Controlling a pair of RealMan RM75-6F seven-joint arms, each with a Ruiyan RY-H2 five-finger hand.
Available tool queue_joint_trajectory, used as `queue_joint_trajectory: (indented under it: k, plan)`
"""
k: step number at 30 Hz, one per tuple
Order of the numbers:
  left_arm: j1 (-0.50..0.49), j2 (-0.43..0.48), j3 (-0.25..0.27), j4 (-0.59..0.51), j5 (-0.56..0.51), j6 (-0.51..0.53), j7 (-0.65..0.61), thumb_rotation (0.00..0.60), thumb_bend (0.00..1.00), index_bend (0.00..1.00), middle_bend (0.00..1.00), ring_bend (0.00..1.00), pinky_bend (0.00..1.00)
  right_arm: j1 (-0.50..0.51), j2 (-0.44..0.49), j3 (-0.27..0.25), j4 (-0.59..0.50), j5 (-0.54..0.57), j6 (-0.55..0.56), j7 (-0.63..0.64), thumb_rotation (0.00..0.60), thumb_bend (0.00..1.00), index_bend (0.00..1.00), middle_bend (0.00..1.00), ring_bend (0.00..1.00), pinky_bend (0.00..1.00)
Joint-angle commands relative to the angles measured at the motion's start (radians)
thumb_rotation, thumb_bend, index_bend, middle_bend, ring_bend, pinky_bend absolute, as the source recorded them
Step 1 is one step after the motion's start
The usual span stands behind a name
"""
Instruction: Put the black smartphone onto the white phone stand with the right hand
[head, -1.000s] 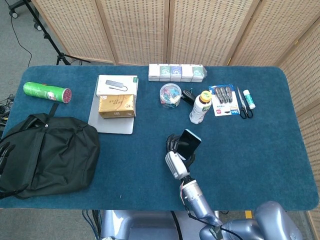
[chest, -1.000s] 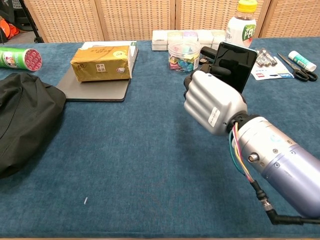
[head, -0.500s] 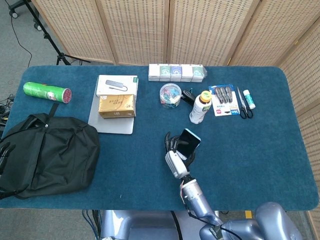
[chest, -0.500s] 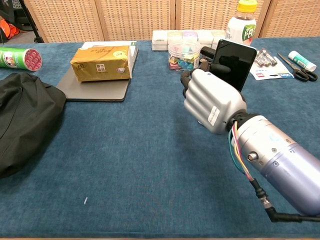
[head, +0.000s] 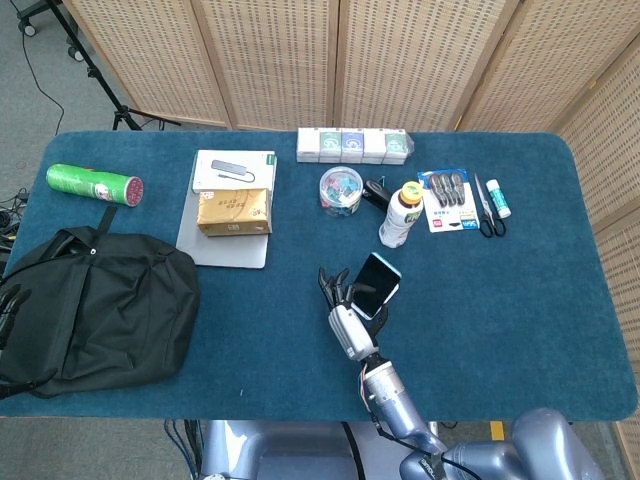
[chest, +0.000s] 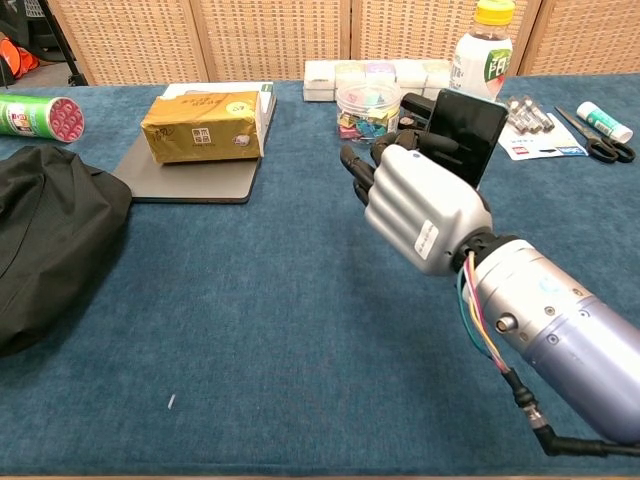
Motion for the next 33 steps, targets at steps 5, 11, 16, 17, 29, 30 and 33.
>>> queue_joint_trajectory:
  k: [5,11,16,17,29,30,33]
  plan:
    - [0.000,0.001,0.000,0.000,0.000,0.000,-0.001,0.600,0.00,0.00,0.00,0.00,0.00,-0.012,-0.001,0.007,-0.008,-0.004,0.001,-0.012,0.600,0.10,0.09,0.00,0.18,0.53]
    - [0.000,0.002,0.000,0.001,0.000,0.001,-0.004,0.600,0.00,0.00,0.00,0.00,0.00,-0.027,0.044,0.016,-0.089,-0.023,0.029,-0.024,0.600,0.10,0.09,0.00,0.17,0.53]
    - [0.002,0.003,0.000,0.002,0.005,0.007,-0.009,0.600,0.00,0.00,0.00,0.00,0.00,-0.040,0.146,0.008,-0.232,-0.063,0.047,0.002,0.600,0.10,0.09,0.00,0.17,0.53]
    - [0.003,0.003,0.000,0.003,0.006,0.010,-0.011,0.600,0.00,0.00,0.00,0.00,0.00,-0.041,0.184,0.004,-0.272,-0.081,0.047,0.025,0.600,0.10,0.09,0.00,0.17,0.53]
    - [0.011,0.002,0.003,0.001,0.018,0.025,-0.011,0.600,0.00,0.00,0.00,0.00,0.00,0.000,0.547,0.001,-0.312,-0.350,0.010,0.555,0.600,0.00,0.06,0.00,0.02,0.33]
    - [0.012,0.001,0.004,0.000,0.019,0.028,-0.010,0.600,0.00,0.00,0.00,0.00,0.00,-0.010,0.581,0.014,-0.301,-0.349,0.025,0.634,0.600,0.00,0.06,0.00,0.00,0.31]
    - [0.016,0.001,0.004,-0.001,0.021,0.034,-0.010,0.600,0.00,0.00,0.00,0.00,0.00,-0.039,0.660,0.025,-0.276,-0.342,0.042,0.839,0.600,0.00,0.05,0.00,0.00,0.27]
